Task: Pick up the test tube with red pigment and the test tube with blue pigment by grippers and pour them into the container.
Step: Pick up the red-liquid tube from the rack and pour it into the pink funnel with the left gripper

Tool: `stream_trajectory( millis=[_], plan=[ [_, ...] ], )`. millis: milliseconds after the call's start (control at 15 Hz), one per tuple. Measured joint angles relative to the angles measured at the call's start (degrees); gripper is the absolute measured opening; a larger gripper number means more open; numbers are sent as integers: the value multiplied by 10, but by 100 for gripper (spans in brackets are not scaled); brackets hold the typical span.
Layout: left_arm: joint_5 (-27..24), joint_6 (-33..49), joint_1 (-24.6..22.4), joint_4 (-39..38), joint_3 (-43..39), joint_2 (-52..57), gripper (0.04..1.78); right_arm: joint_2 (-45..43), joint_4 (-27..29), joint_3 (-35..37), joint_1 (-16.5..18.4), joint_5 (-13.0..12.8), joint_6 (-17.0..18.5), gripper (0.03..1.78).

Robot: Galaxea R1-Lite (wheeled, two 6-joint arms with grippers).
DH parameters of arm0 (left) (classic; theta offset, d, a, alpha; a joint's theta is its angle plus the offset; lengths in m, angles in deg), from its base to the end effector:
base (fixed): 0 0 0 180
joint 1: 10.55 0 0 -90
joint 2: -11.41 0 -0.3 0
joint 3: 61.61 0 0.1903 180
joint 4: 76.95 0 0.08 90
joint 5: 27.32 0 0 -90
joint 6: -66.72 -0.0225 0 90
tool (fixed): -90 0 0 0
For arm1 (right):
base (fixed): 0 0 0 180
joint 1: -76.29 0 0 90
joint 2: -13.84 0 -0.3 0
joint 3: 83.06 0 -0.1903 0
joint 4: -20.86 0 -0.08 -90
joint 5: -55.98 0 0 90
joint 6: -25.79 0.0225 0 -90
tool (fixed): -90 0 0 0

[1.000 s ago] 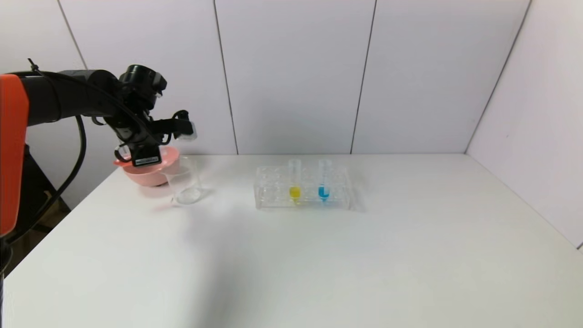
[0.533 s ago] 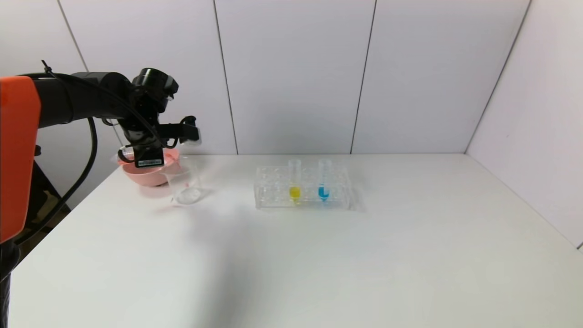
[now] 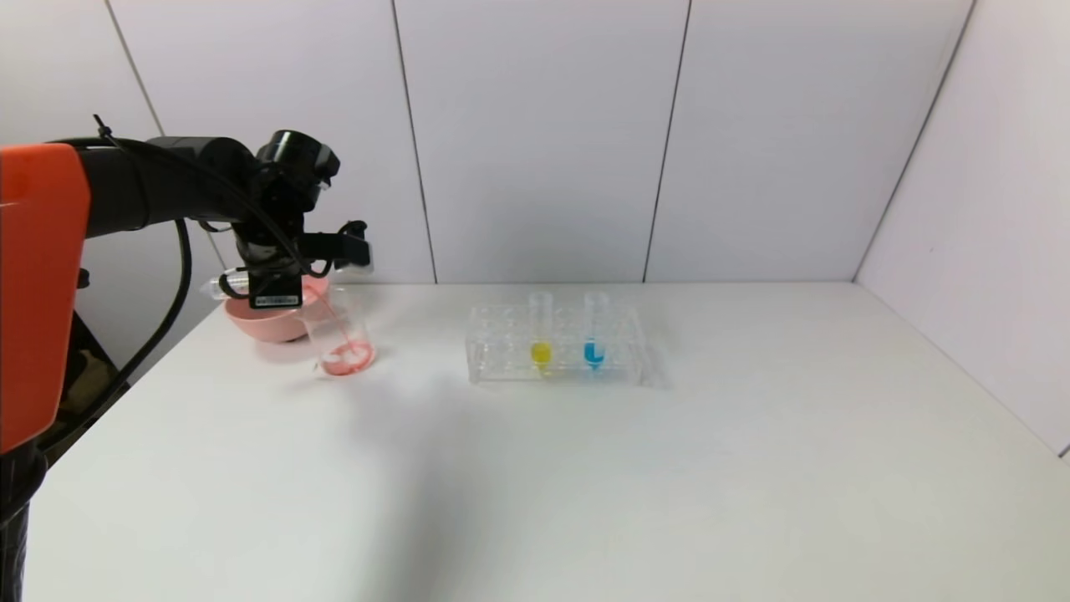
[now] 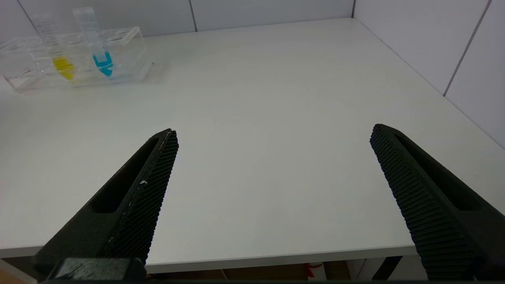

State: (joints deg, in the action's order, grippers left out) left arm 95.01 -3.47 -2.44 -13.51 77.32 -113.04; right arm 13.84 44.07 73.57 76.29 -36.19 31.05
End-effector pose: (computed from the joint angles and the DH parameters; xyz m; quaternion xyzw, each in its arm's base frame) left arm 0.4165 -0.0472 0.2203 0.6288 0.4279 -0.0673 0.6457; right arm -0.0228 -0.0009 0.0758 0.0459 -0.0023 -0.0189 0.9988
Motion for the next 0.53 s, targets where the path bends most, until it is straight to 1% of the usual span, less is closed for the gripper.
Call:
stream_trajectory(
  millis=[333, 467, 533],
  plan=[
    [40, -6, 23, -5, 1, -4, 43, 0, 0, 0, 0, 0, 0, 177],
    [65, -12, 27, -7, 1, -7, 43, 0, 0, 0, 0, 0, 0, 177],
    [68, -12, 30, -7, 1, -8, 43, 0, 0, 0, 0, 0, 0, 177]
  ],
)
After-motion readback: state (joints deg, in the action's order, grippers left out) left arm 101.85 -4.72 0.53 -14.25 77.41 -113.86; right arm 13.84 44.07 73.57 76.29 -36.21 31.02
